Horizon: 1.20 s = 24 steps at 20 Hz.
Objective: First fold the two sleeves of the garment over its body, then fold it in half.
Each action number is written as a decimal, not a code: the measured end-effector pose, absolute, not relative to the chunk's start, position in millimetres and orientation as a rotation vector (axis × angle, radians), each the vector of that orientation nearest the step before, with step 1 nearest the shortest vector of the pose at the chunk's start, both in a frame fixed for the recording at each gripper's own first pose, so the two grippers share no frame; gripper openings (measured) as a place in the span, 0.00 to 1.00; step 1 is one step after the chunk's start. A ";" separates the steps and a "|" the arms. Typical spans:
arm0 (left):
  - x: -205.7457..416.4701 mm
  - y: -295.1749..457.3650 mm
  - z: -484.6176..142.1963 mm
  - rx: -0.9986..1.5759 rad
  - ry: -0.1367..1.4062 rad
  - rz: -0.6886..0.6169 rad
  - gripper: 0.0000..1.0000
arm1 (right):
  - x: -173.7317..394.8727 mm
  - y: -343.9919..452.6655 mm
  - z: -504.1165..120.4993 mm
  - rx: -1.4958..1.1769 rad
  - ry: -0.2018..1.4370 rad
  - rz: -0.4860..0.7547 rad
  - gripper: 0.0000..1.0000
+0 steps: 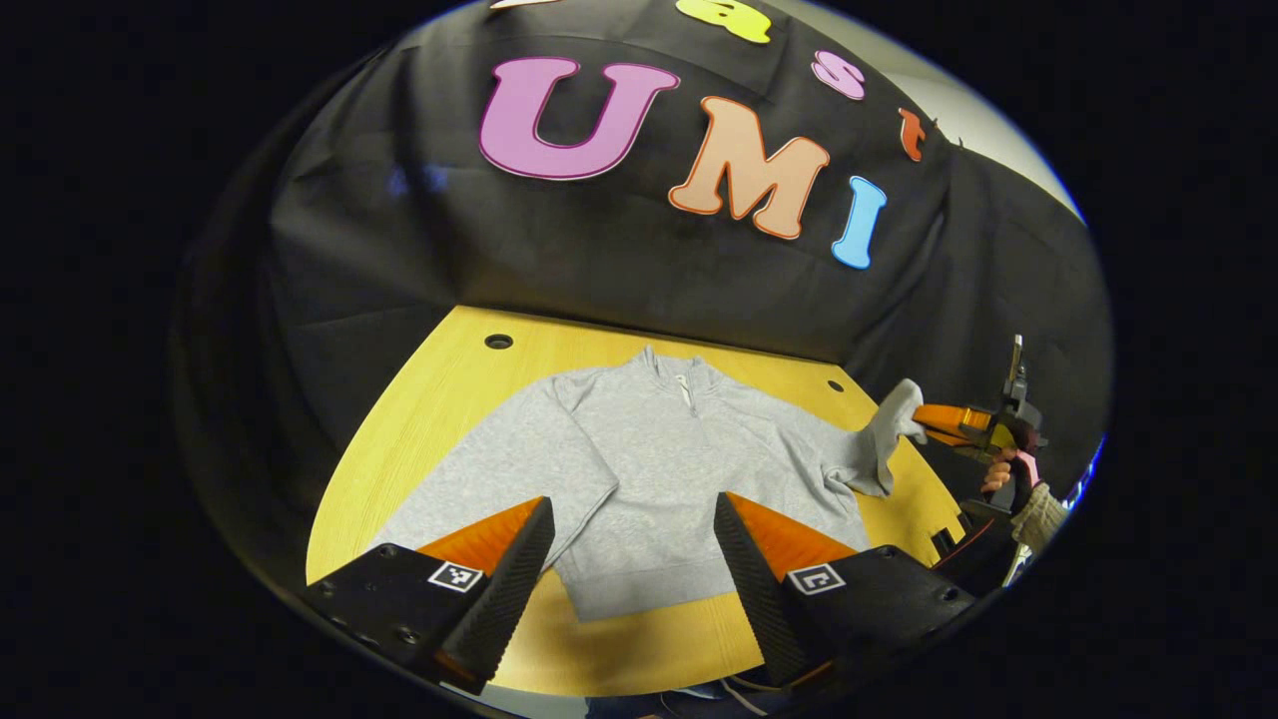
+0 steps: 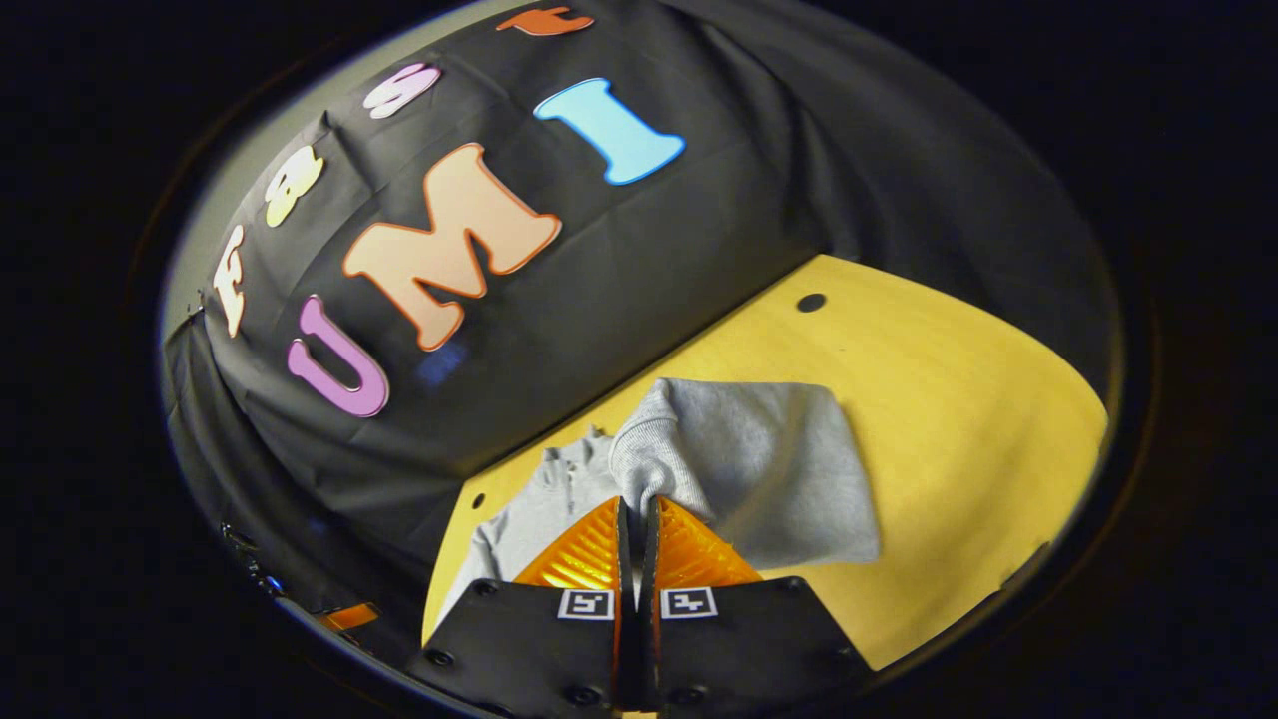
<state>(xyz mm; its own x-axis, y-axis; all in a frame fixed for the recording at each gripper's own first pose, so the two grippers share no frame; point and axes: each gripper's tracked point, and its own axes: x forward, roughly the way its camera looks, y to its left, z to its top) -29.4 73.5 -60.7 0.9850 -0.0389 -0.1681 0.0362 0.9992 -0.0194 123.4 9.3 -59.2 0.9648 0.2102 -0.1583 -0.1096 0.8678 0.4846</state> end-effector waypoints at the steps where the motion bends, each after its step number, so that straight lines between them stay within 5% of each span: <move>1: -31.8 78.0 -61.8 -0.016 0.169 -0.030 0.95 | 128.5 28.5 -55.3 0.493 0.208 0.201 0.03; 12: -60.3 149.2 -76.1 -0.119 0.162 0.108 0.94 | 187.2 252.1 -56.4 0.467 0.288 0.524 0.02; 24: -95.2 220.3 -134.7 -0.223 0.230 0.303 0.95 | 210.9 419.2 -162.1 0.327 0.504 0.639 0.02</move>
